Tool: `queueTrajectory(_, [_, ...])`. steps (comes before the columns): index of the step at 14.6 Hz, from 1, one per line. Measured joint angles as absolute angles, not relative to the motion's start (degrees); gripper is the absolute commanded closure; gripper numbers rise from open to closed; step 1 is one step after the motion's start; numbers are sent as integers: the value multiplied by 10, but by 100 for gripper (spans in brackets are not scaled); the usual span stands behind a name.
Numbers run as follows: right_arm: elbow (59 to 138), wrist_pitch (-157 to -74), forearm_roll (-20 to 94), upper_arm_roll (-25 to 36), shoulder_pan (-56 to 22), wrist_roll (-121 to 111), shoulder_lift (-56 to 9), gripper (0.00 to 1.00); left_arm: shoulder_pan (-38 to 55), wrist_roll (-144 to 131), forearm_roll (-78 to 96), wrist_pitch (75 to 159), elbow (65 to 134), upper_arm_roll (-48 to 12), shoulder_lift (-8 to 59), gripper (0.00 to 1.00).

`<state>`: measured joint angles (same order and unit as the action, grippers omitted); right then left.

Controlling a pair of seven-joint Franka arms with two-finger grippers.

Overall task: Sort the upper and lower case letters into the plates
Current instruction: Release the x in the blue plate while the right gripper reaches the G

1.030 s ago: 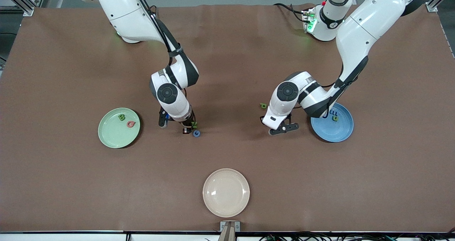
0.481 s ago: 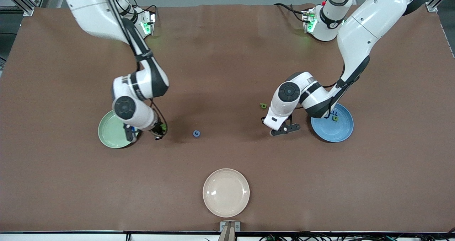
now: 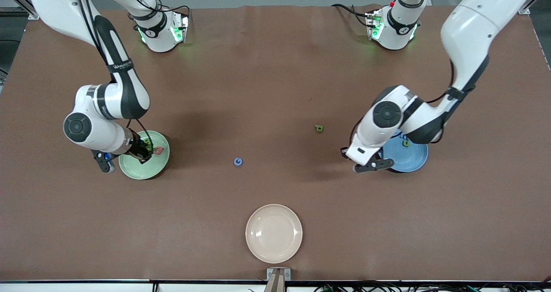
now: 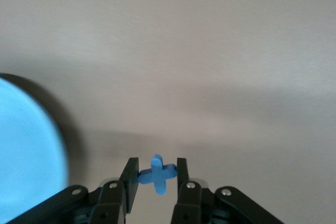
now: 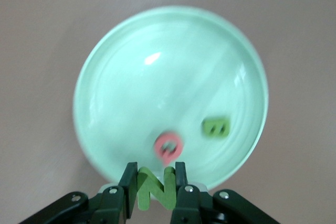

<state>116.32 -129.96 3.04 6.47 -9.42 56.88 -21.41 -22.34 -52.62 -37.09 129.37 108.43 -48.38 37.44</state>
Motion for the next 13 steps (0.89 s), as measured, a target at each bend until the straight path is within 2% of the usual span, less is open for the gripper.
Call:
queueTrajectory(5, [1181,-1341,26,64,-31,478,-219,100,-401,-398,-372,1280,1150,-572,374,87])
queueTrajectory(10, [1183,-1405,25,59,-25,472,-272,99,-478,-350,-428,1281,1210,-586,374,87])
queueTrajectory(11, [1183,-1410,25,57,-25,472,-280,96,-483,-350,-438,1281,1220,-587,374,87])
queueTrajectory(12, [1183,-1411,25,56,-25,472,-284,72,-487,-350,-441,1281,1228,-587,374,87])
queueTrajectory(13, [1183,-1411,25,55,-25,472,-285,28,-489,-350,-443,1281,1236,-587,374,87])
